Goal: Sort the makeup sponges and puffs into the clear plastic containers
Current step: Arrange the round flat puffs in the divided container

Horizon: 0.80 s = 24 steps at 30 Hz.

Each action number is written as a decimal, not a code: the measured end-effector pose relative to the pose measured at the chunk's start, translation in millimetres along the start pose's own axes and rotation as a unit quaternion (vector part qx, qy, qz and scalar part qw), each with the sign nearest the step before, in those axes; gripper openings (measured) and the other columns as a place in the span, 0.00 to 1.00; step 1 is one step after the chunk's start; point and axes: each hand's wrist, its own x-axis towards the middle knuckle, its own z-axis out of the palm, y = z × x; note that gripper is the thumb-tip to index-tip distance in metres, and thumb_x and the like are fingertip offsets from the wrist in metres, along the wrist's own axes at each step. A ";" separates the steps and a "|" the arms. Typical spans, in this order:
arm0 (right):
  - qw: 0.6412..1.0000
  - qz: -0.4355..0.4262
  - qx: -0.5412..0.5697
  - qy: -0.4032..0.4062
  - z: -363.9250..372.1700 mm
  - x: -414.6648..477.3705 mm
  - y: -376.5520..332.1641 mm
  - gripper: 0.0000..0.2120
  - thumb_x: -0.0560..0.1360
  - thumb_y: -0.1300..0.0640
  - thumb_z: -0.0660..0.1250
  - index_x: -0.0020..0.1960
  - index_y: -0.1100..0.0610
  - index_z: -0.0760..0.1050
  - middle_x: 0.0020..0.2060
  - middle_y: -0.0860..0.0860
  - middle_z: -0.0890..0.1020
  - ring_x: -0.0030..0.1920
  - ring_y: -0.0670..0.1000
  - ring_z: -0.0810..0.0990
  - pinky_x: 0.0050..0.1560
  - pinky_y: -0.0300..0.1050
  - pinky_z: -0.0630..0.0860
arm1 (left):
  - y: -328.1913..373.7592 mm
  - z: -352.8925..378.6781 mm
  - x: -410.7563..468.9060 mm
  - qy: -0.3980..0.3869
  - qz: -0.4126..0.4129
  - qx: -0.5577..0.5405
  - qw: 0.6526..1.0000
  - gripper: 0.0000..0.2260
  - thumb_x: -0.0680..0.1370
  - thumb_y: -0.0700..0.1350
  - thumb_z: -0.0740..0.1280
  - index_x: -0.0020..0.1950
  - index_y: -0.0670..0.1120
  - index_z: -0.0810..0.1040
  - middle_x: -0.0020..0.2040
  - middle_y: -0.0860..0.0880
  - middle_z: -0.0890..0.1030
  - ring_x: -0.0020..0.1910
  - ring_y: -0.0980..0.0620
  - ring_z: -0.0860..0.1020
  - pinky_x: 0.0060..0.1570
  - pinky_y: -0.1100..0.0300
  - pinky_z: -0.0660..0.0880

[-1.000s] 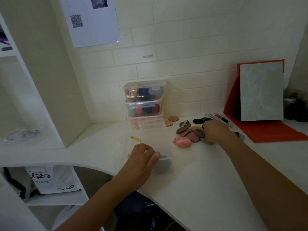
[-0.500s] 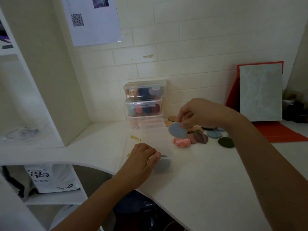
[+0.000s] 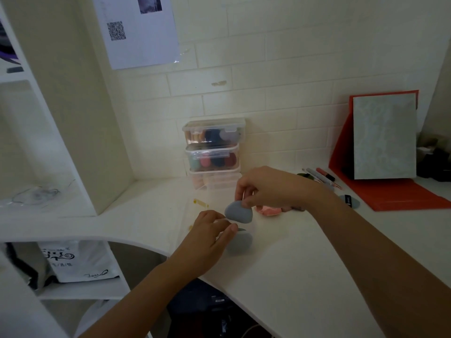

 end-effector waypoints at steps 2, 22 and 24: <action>1.000 0.003 -0.013 -0.019 0.7 0.2 0.0 0.08 0.76 0.58 0.66 0.54 0.52 0.78 0.46 0.50 0.82 0.39 0.44 0.78 0.42 0.36 0.74 | -1.1 0.8 0.0 0.002 -0.001 -0.001 1.000 0.29 0.73 0.64 0.44 0.49 0.51 0.79 0.47 0.57 0.71 0.52 0.59 0.65 0.51 0.74 0.60; 0.989 -0.005 -0.149 0.001 23.1 10.9 -15.9 0.07 0.74 0.53 0.68 0.46 0.56 0.80 0.39 0.49 0.79 0.41 0.48 0.78 0.42 0.39 0.75 | 3.0 -5.4 -2.6 -0.002 -0.036 -0.015 0.999 0.17 0.78 0.57 0.56 0.60 0.55 0.78 0.57 0.56 0.68 0.56 0.60 0.67 0.49 0.73 0.64; 0.982 -0.006 -0.191 0.006 27.5 11.6 -20.7 0.09 0.75 0.50 0.66 0.41 0.56 0.77 0.35 0.49 0.76 0.36 0.47 0.75 0.41 0.40 0.74 | 3.2 -6.2 -2.5 0.003 -0.036 -0.017 0.999 0.16 0.78 0.55 0.58 0.59 0.52 0.79 0.58 0.57 0.68 0.56 0.61 0.67 0.47 0.77 0.63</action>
